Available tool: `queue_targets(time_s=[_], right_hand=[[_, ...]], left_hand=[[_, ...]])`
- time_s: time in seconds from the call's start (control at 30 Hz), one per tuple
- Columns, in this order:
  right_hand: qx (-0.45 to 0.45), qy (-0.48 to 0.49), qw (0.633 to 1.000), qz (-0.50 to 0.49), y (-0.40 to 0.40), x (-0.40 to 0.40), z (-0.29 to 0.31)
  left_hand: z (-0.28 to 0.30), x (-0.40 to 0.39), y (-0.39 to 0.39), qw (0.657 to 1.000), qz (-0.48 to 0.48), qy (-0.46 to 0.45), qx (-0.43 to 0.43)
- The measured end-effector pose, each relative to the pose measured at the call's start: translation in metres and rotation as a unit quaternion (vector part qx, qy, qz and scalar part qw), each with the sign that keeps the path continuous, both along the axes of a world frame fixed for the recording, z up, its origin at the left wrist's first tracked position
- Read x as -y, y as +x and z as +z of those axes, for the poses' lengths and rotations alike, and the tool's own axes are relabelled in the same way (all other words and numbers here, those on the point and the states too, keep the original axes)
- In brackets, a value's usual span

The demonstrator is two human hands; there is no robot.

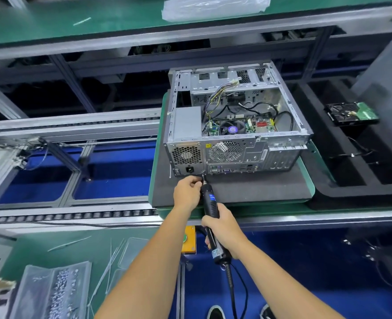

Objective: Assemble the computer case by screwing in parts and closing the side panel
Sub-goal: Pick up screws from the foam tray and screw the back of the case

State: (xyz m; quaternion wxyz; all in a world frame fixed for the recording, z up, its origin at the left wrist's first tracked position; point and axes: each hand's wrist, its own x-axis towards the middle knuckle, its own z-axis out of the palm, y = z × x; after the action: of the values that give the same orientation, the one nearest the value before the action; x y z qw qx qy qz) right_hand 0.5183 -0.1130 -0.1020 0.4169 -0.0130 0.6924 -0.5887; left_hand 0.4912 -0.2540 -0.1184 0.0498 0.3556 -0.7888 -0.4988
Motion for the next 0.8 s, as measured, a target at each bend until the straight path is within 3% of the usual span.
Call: queue_targets(time_s=[0.8], right_hand=[[-0.035,0.026,0.999,-0.007,0.0043,0.0038,0.0015]], left_hand=[[-0.004,0.0041,-0.0014,1.0,-0.015,-0.01,0.003]])
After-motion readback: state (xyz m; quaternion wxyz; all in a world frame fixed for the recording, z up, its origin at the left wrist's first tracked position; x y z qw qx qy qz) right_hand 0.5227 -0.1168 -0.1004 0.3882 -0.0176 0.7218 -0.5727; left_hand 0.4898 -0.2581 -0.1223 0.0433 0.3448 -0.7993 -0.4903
